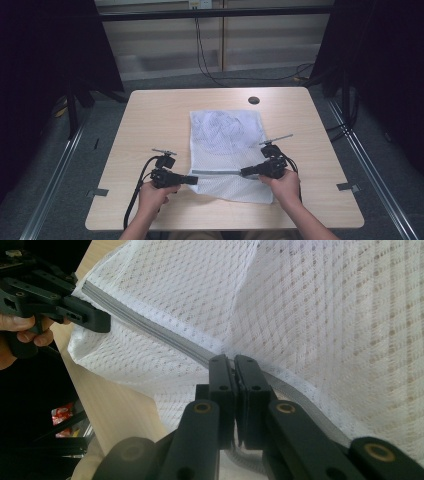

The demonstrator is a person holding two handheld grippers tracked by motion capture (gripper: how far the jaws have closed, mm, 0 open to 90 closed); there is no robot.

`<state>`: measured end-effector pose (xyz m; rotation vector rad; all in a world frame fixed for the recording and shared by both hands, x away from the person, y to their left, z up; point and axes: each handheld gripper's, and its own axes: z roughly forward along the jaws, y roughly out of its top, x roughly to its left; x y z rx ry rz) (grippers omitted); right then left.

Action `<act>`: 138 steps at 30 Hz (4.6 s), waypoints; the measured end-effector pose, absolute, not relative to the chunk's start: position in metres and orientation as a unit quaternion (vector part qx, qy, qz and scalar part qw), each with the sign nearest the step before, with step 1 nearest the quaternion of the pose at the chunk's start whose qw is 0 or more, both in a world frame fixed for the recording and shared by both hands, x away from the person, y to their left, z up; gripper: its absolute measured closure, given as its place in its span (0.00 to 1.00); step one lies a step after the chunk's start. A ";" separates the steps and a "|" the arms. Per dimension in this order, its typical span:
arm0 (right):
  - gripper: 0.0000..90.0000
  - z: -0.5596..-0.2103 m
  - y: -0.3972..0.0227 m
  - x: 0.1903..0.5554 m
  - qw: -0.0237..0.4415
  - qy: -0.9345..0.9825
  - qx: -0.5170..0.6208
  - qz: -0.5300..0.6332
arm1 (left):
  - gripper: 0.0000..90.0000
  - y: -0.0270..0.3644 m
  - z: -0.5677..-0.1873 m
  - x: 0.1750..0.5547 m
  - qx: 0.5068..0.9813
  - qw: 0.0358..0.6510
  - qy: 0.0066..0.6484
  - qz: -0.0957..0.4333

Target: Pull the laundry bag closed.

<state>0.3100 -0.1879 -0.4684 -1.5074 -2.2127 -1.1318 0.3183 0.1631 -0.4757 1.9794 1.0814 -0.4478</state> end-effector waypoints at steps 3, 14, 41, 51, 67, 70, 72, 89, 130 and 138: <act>0.97 -0.468 -0.188 0.310 0.118 -0.757 -0.514 -0.387 | 0.98 0.163 -0.476 0.318 0.784 0.409 0.431 -0.179; 0.97 -0.469 -0.194 0.310 0.121 -0.752 -0.519 -0.388 | 0.98 0.163 -0.475 0.318 0.782 0.409 0.434 -0.180; 0.97 -0.468 -0.202 0.309 0.118 -0.753 -0.521 -0.385 | 0.98 0.164 -0.475 0.318 0.781 0.410 0.434 -0.181; 0.97 -0.468 -0.208 0.309 0.116 -0.752 -0.522 -0.385 | 0.98 0.166 -0.475 0.318 0.782 0.409 0.434 -0.181; 0.97 -0.468 -0.211 0.309 0.114 -0.753 -0.522 -0.384 | 0.98 0.166 -0.475 0.318 0.782 0.408 0.435 -0.179; 0.97 -0.468 -0.211 0.308 0.114 -0.753 -0.522 -0.385 | 0.98 0.166 -0.475 0.318 0.783 0.408 0.435 -0.178; 0.97 -0.469 -0.212 0.309 0.114 -0.752 -0.523 -0.385 | 0.98 0.166 -0.475 0.318 0.780 0.408 0.438 -0.181; 0.97 -0.468 -0.217 0.307 0.114 -0.749 -0.526 -0.386 | 0.98 0.167 -0.474 0.317 0.782 0.409 0.434 -0.180; 0.97 -0.461 -0.233 0.305 0.110 -0.747 -0.528 -0.390 | 0.99 0.170 -0.473 0.316 0.780 0.409 0.438 -0.181; 0.97 -0.462 -0.236 0.305 0.113 -0.745 -0.528 -0.392 | 0.99 0.171 -0.473 0.315 0.780 0.409 0.438 -0.180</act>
